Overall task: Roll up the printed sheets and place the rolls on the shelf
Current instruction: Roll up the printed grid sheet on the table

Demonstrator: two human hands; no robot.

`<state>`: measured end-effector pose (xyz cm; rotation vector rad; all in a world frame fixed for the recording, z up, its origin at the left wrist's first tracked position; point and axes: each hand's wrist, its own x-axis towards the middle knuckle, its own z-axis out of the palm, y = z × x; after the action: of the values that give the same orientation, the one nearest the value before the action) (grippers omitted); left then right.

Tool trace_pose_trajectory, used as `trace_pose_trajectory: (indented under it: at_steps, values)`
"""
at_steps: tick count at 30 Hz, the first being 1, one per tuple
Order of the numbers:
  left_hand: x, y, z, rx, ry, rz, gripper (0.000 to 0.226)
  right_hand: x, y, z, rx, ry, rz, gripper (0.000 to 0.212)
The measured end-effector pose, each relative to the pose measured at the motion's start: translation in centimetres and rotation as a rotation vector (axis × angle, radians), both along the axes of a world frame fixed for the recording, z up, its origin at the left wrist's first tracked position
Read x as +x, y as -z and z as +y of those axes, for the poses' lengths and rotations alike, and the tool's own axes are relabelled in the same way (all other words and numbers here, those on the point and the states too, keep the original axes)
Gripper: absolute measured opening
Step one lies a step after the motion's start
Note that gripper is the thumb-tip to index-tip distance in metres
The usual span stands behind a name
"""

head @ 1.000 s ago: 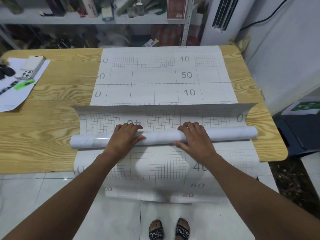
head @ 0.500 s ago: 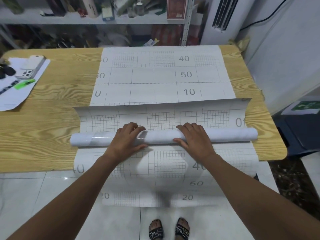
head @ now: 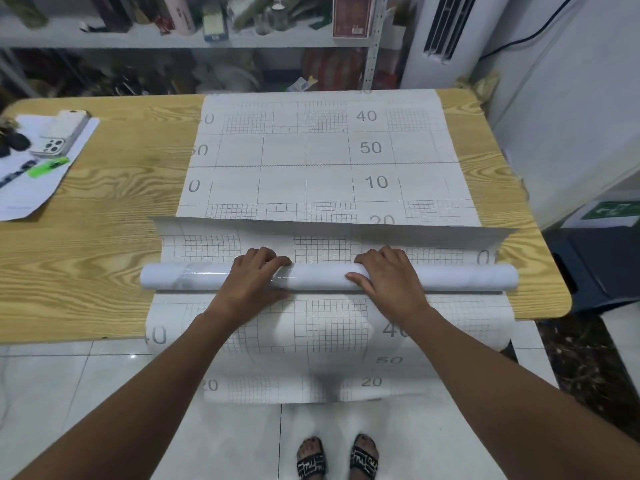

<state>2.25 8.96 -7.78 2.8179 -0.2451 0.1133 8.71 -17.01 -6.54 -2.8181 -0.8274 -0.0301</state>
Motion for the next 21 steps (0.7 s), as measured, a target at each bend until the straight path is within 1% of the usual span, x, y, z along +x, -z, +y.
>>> trace_pose_trajectory:
  at_steps: [3,8,11,16,21]
  values:
    - [0.0,0.0,0.0,0.008,0.001,0.009,0.059,0.0,0.0,0.0,0.000,-0.001,0.003,0.056]
    - [0.1,0.2,0.0,0.015,0.003,0.005,0.056,0.2,0.3,0.0,-0.051,-0.014,-0.060,0.055]
    - [0.1,0.0,0.0,-0.007,0.012,0.014,0.050,0.2,0.4,0.0,-0.052,-0.010,-0.060,0.054]
    - [0.1,-0.7,-0.1,-0.069,0.013,0.028,0.046,0.2,0.6,0.1,-0.038,-0.002,-0.082,0.050]
    - [0.5,-1.1,0.0,-0.043,0.033,0.028,0.046,0.3,0.8,0.0,-0.025,0.016,-0.115,0.047]
